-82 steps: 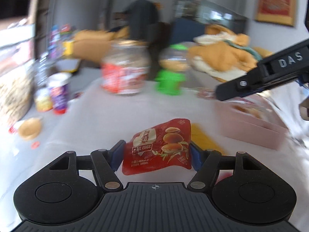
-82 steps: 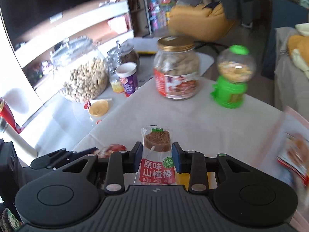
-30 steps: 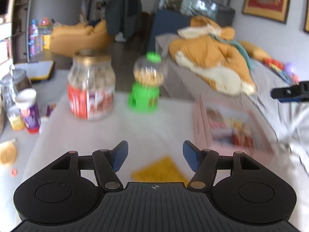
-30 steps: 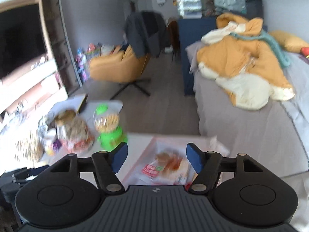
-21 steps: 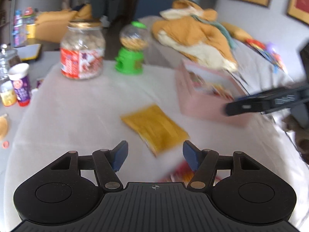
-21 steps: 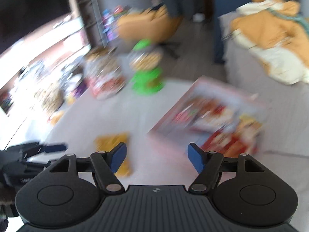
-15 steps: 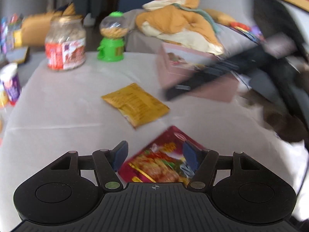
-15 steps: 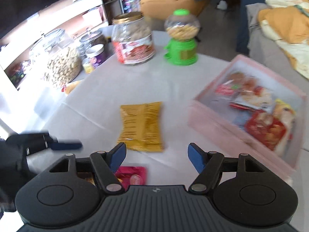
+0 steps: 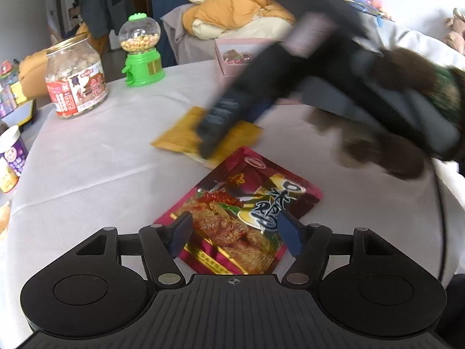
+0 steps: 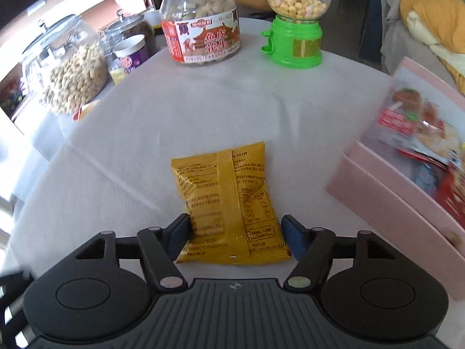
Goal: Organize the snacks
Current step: 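Move the left tool to the yellow packet while the right tool approaches the red spicy chicken bag, then grasp and lift the yellow packet with the left tool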
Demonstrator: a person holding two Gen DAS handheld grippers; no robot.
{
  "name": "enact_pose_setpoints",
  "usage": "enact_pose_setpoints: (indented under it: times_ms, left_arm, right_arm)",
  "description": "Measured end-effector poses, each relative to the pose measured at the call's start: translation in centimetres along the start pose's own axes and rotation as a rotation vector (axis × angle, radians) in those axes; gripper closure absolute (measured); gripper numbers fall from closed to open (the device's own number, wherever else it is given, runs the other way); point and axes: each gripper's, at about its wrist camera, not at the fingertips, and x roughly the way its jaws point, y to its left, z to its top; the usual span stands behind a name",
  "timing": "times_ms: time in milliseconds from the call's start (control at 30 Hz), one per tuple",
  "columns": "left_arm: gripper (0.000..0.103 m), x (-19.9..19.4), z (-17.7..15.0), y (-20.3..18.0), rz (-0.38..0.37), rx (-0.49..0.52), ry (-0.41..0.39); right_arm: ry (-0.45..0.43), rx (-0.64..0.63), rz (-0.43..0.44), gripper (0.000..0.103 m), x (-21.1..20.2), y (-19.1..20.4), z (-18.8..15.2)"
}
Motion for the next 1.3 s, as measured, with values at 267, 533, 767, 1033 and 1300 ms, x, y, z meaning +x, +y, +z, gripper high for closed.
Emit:
enact_pose_setpoints:
  times_ms: [267,533,767,1033,1300]
  left_arm:
    - [0.023,1.2,0.7,0.3,0.019,-0.051,-0.029]
    - [0.027,2.3,2.0,1.9,0.186,-0.146,-0.053]
    - [0.033,0.6,3.4,1.1,0.059,-0.244,-0.053]
    - [0.033,4.9,8.4,-2.8,-0.069,-0.238,0.005]
    - [0.019,10.0,10.3,-4.3,0.037,-0.161,0.138]
  right_arm:
    - [-0.072,0.092,-0.035,0.037,-5.0,-4.9,-5.9]
    - [-0.196,0.208,0.008,0.037,-7.4,-7.8,-12.3]
    - [-0.316,0.144,-0.08,0.029,-7.0,-5.7,-14.2]
    - [-0.341,0.221,-0.028,0.025,-7.2,-7.1,-14.6]
    - [-0.341,0.2,-0.08,0.024,-7.0,-6.2,-14.8]
